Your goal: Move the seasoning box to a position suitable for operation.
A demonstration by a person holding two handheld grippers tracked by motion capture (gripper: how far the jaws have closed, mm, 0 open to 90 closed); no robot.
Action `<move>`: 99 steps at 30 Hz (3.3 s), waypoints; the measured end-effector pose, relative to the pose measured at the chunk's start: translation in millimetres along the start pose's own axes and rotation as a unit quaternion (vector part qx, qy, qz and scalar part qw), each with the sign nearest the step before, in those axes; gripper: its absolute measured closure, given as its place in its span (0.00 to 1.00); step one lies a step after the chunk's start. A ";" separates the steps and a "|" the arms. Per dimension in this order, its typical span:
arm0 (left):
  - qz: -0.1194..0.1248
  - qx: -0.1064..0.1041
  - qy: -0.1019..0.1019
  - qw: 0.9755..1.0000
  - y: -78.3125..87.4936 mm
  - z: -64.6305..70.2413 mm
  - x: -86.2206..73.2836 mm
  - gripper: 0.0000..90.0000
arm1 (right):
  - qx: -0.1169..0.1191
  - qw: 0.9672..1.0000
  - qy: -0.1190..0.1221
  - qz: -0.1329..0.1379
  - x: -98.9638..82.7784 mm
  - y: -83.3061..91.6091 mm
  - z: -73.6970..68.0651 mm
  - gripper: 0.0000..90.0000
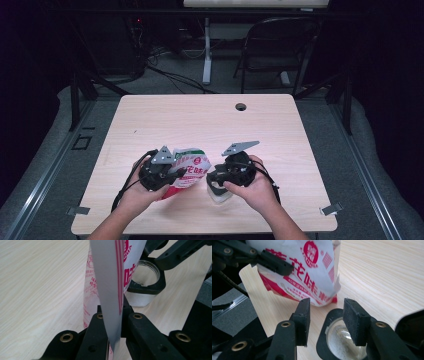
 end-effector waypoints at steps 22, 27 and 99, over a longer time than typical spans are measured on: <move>0.006 -0.013 0.013 1.000 -3.1 12.1 -9.3 1.00 | 0.011 1.000 0.013 0.000 5.2 -9.8 -12.0 0.71; 0.003 -0.014 0.017 1.000 -4.1 13.1 -11.4 1.00 | 0.022 0.999 0.033 0.012 9.3 0.5 -26.4 0.71; 0.044 -0.035 0.098 0.994 -31.3 8.2 -82.3 0.41 | 0.003 0.993 0.084 -0.081 -5.9 -43.1 -30.0 1.00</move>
Point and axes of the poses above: each handheld gripper's, and its own axes: y roughly backward along the jaws, x roughly out of its top, z roughly to its right, the point moved 6 cm from there along -y, roughly forward along the jaws, and after that the axes turned 11 degrees about -y, right-handed, at the moved point
